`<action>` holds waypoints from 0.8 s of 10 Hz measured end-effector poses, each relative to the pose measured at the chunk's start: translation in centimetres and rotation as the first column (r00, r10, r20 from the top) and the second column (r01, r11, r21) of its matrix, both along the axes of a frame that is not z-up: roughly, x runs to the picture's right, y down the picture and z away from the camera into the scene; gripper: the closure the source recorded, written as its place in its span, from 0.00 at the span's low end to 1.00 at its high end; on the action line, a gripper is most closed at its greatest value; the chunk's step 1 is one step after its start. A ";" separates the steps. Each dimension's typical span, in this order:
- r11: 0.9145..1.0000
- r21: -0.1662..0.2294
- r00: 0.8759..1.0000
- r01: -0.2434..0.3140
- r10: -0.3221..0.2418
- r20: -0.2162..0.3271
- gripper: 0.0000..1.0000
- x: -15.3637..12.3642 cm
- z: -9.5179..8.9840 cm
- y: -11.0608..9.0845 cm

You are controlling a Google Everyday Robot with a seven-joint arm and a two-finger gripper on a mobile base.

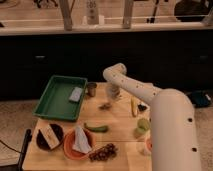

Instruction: Place fork in table surface

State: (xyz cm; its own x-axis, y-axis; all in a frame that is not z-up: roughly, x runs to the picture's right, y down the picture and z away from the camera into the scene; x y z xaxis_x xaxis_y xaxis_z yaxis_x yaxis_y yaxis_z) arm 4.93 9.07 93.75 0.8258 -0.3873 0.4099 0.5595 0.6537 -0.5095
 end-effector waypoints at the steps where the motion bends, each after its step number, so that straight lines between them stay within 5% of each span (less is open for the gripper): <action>1: 1.000 0.000 1.000 0.000 0.000 0.002 1.00 -0.1 0.0 0.0; 8: 1.000 0.014 1.000 0.009 -0.009 0.026 1.00 -0.5 -1.1 -0.2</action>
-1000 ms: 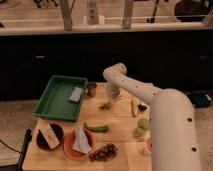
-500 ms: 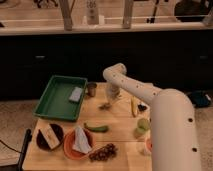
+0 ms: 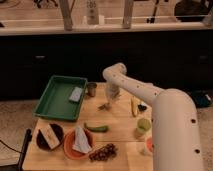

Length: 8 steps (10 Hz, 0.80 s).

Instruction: Place fork in table surface

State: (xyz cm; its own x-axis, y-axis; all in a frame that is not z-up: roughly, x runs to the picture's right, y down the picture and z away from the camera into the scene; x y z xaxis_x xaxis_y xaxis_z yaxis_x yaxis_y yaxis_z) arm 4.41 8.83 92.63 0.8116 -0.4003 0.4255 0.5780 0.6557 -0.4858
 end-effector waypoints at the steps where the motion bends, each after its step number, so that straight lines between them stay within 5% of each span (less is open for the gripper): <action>1: 1.000 0.005 1.000 0.004 -0.004 0.008 1.00 0.0 -0.6 0.0; 8: 0.999 0.039 0.997 0.020 -0.023 0.075 1.00 -0.4 -5.1 1.1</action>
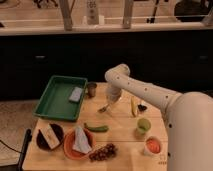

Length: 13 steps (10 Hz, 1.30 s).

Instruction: Place fork in table surface

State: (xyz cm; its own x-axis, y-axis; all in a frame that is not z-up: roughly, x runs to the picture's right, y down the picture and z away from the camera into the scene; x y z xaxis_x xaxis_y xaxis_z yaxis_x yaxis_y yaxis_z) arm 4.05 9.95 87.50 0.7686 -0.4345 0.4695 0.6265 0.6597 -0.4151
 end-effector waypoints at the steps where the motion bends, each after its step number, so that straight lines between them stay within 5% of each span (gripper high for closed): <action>1: 1.000 -0.001 1.000 0.012 -0.012 0.011 1.00 -0.3 -0.5 0.3; 8: 0.999 -0.009 0.997 0.031 -0.031 0.067 0.95 -0.3 -0.6 2.6; 13: 0.999 -0.021 0.998 0.027 -0.025 0.060 0.40 0.1 0.5 4.3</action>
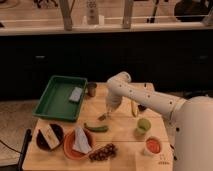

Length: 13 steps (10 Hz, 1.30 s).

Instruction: Place fork in table surface

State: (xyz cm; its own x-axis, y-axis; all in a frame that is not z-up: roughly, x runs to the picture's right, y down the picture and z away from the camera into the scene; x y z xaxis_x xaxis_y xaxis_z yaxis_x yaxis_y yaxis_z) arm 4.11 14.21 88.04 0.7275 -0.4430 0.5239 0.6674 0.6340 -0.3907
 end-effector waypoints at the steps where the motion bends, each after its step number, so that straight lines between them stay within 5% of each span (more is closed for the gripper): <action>1: 1.000 -0.002 1.000 0.000 0.000 -0.002 0.32 0.1 0.1 0.2; 3: 1.000 -0.006 1.000 -0.001 0.001 -0.003 0.20 0.0 0.3 0.3; 13: 0.998 -0.056 0.999 -0.030 0.031 0.024 0.20 0.5 0.9 -0.1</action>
State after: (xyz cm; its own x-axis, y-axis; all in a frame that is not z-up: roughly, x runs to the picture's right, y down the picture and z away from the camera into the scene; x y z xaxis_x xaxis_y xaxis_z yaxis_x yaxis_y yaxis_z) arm 4.63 14.13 88.94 0.7266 -0.3904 0.5653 0.6581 0.6319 -0.4095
